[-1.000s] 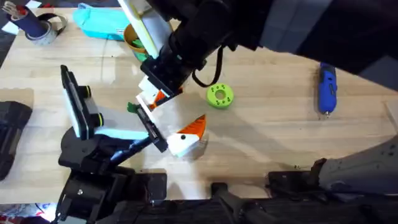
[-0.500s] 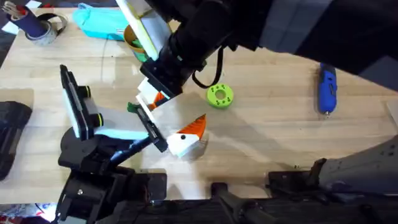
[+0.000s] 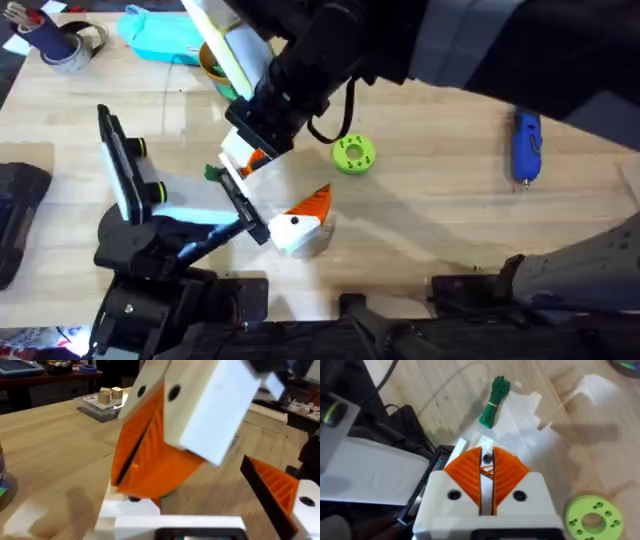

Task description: Pick up the gripper from the table and insert it into the empty holder that is missing its gripper. Then pick up a screw, insert it into the mounting hole, and use the screwdriver to tighten it. Finally, clean up the table by picking up the vegetable and placing it into the bucket.

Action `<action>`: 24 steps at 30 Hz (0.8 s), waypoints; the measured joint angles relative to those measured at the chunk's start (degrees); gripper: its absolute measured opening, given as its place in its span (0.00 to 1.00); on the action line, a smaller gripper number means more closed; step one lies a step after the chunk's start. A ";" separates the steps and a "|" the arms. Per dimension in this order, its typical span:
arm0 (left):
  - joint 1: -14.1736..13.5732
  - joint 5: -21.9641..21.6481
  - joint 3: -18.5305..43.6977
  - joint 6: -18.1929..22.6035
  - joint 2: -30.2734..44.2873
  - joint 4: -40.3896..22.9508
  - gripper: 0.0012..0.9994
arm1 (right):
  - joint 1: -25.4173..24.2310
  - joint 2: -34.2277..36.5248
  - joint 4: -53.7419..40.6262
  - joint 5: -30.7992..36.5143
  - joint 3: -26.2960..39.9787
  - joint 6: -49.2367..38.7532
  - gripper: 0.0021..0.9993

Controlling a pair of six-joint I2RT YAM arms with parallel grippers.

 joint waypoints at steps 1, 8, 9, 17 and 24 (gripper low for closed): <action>0.00 0.00 0.00 0.01 0.00 -0.05 0.99 | 0.00 0.00 0.03 0.03 0.00 -0.12 0.13; 0.00 0.02 0.00 -0.03 0.00 -0.12 0.99 | -0.01 -0.02 0.83 0.22 0.00 -0.51 0.52; 0.00 0.02 0.00 -0.03 0.00 -0.12 0.99 | -0.05 -0.06 0.93 0.27 0.00 -0.46 0.56; 0.00 0.00 0.00 0.01 0.00 0.23 0.99 | -5.01 -5.99 -1.54 1.47 0.00 -0.60 1.00; 0.00 0.00 0.00 0.01 0.00 0.24 0.99 | -10.64 -11.61 -5.43 1.78 0.02 -0.58 1.00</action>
